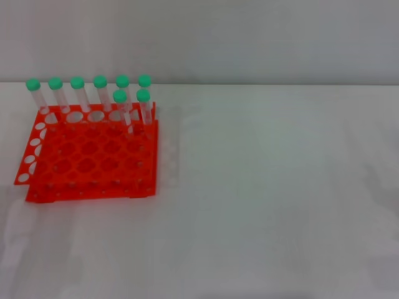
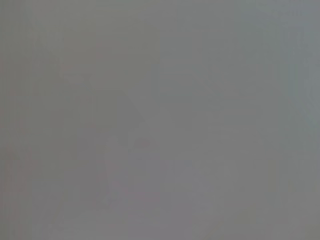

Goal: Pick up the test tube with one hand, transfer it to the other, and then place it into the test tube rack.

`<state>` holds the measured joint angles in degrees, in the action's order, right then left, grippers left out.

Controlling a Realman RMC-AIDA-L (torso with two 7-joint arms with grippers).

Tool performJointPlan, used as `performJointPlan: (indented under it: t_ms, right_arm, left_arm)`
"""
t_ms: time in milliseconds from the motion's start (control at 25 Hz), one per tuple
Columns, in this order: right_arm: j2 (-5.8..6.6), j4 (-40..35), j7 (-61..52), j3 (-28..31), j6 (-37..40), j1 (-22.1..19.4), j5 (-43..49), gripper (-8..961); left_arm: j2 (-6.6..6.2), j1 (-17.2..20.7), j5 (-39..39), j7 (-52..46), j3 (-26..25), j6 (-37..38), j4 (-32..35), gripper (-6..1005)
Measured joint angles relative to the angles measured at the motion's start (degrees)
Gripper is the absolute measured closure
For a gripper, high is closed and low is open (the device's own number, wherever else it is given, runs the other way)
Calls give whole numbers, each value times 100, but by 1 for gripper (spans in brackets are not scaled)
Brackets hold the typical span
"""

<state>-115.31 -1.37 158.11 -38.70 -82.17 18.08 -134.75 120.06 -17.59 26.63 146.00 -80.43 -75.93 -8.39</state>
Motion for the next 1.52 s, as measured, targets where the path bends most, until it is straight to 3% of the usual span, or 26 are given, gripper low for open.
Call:
performJointPlan:
  t_ms: [520, 840, 1320, 1520]
  right_arm:
    - [0, 126, -23, 3, -180, 45, -1, 234]
    - [0, 135, -629, 3, -139, 76, 1, 226]
    - [-13, 241, -587, -58, 718, 329, -313, 228]
    - [-20, 265, -223, -100, 707, 349, -302, 229]
  left_arm:
    - [-10, -187, 9, -85, -4, -4, -12, 155]
    - [-16, -229, 9, -90, -3, -2, -16, 156]
    - [-1, -227, -78, -77, 23, -1, 4, 157]
    - [-11, -237, -145, 35, 154, 4, 37, 158]
